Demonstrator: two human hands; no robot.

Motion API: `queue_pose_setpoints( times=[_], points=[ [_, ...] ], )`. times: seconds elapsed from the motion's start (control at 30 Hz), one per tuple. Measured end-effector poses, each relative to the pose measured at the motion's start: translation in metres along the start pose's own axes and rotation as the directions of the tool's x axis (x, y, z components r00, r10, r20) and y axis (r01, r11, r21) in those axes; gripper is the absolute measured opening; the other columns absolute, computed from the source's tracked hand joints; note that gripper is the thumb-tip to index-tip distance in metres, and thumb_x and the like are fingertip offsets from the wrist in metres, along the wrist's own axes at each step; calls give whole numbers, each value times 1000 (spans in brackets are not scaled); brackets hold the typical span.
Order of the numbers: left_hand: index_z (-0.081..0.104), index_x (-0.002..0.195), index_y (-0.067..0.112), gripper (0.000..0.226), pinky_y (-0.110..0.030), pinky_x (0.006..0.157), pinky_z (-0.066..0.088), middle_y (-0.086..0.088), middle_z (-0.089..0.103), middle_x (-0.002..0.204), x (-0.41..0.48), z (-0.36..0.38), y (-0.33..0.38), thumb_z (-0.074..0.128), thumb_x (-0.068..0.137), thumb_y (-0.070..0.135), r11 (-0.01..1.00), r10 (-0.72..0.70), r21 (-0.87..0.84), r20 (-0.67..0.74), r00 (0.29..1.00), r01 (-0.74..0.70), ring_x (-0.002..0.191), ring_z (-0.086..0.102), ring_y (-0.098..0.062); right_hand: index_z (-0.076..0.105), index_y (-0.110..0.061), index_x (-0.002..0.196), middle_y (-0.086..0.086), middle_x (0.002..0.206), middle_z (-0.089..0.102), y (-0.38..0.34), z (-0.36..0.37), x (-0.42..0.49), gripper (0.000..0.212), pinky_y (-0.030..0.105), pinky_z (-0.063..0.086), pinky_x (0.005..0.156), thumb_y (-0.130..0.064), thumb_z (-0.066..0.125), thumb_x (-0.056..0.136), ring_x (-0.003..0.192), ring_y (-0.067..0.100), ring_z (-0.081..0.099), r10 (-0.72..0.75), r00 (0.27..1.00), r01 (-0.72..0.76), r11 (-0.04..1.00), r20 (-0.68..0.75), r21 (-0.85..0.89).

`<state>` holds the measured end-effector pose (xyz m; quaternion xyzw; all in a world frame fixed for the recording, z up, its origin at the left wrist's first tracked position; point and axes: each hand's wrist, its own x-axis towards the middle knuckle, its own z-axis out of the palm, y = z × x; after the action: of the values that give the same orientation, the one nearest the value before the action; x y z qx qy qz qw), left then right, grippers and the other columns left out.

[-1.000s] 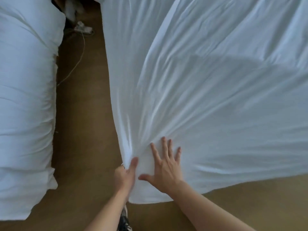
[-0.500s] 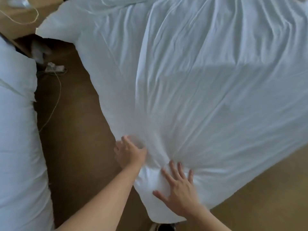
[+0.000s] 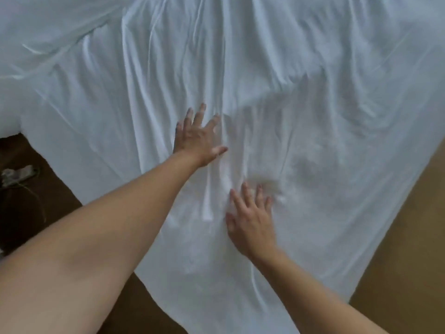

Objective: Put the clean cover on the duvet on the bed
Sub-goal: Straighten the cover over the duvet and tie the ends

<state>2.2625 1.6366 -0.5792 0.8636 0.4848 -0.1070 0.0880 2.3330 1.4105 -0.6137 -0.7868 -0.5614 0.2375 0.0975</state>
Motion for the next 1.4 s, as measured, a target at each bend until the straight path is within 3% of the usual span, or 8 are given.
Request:
queue_pose_setpoints(
  times=[0.1,0.33,0.5,0.8,1.03,1.2,1.3,1.4],
  points=[
    [1,159,46,83,-63,121,9,7,-10,170,7,45,-1,32,90,80,1000,20,-6,344,939,-19,156,-6,-30,17,-32,160,3,170,9,-8,-17,86,70,59,2,123,-36,46,96,155,38,2,83,996,-82,996,-33,31],
    [-27,146,57,95,-84,101,-6,12,-39,160,103,50,-79,17,73,99,996,-94,28,294,951,90,151,-30,-29,-9,-30,160,7,168,-19,-1,-22,204,98,65,-7,117,-76,40,89,154,37,-14,516,855,-513,856,-45,69],
    [1,159,45,87,-80,110,-2,-7,-8,170,152,47,-45,30,85,82,925,377,-6,-93,922,-379,155,-6,-39,43,-9,142,22,138,49,1,5,238,94,53,31,105,-83,39,84,127,40,45,709,581,-744,661,-400,92],
    [21,155,54,56,-75,113,-7,1,2,171,198,38,18,23,99,64,724,689,15,-76,721,-690,157,0,-32,68,-5,68,25,58,62,40,-23,205,55,39,50,46,-34,37,103,47,42,61,392,729,-516,854,-561,-73],
    [-5,155,54,70,-85,103,-7,4,-23,168,216,26,35,27,94,66,841,492,103,263,830,-532,153,-21,-35,61,-20,115,12,117,66,28,-36,240,42,44,39,92,-53,40,101,109,35,61,576,751,-636,762,-322,-120],
    [10,159,45,68,-85,105,7,2,1,171,187,42,60,32,96,56,757,653,9,-57,755,-654,156,4,-35,46,-22,138,17,153,37,128,-49,174,82,52,24,109,-81,50,81,137,41,38,746,240,-783,527,-622,330],
    [-2,154,56,58,-88,100,-2,7,-16,169,202,62,62,23,102,50,775,617,138,47,785,-617,155,-15,-33,29,-19,154,17,163,23,222,-50,106,109,59,13,119,-89,42,71,148,43,23,934,-244,-753,-12,-263,658],
    [-10,151,58,61,-89,98,-8,9,-23,167,213,62,84,22,98,62,838,500,152,172,849,-525,152,-22,-36,35,-5,152,19,156,39,259,-53,68,127,51,29,119,-94,51,63,143,41,37,948,-291,-575,-278,125,769]
  ],
)
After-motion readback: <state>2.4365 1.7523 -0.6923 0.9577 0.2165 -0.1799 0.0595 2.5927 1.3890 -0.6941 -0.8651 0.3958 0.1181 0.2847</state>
